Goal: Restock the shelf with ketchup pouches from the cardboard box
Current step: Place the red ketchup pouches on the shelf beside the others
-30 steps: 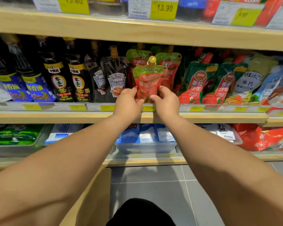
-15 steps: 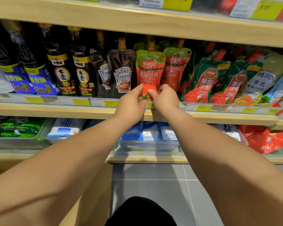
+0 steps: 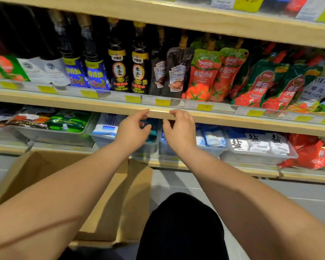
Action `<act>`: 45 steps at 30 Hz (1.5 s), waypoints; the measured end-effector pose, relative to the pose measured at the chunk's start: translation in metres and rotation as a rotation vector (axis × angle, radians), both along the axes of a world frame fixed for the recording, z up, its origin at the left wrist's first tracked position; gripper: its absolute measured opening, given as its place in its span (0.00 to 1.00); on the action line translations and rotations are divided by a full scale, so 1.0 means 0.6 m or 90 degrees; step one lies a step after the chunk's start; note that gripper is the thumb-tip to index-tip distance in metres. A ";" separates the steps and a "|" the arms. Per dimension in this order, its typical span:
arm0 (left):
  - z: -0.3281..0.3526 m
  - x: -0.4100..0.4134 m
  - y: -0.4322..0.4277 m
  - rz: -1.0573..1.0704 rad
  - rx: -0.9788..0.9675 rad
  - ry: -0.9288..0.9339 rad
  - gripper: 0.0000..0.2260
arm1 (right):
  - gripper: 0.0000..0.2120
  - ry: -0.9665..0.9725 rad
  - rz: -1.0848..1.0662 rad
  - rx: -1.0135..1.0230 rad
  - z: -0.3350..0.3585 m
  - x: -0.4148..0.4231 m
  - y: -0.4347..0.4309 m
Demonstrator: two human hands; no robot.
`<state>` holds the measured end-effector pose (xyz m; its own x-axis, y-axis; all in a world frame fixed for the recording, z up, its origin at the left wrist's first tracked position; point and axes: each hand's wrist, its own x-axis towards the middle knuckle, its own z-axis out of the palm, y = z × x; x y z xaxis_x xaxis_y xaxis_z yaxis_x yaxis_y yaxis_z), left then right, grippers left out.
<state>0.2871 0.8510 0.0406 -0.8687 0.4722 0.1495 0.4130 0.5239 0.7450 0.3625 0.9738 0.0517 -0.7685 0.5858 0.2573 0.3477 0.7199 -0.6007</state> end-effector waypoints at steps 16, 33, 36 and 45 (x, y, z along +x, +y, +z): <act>-0.177 0.010 -0.478 0.236 -0.210 -0.171 0.21 | 0.12 -0.360 0.215 -0.332 -0.180 -0.078 -0.409; -0.438 -0.094 -0.590 0.254 -0.518 -0.451 0.16 | 0.08 -0.536 0.291 -0.586 -0.501 -0.136 -0.630; -0.454 -0.102 -0.586 0.225 -0.553 -0.441 0.14 | 0.08 -0.557 0.262 -0.641 -0.524 -0.140 -0.645; -0.464 -0.107 -0.591 0.226 -0.424 -0.602 0.16 | 0.13 -0.555 0.154 -0.774 -0.563 -0.141 -0.652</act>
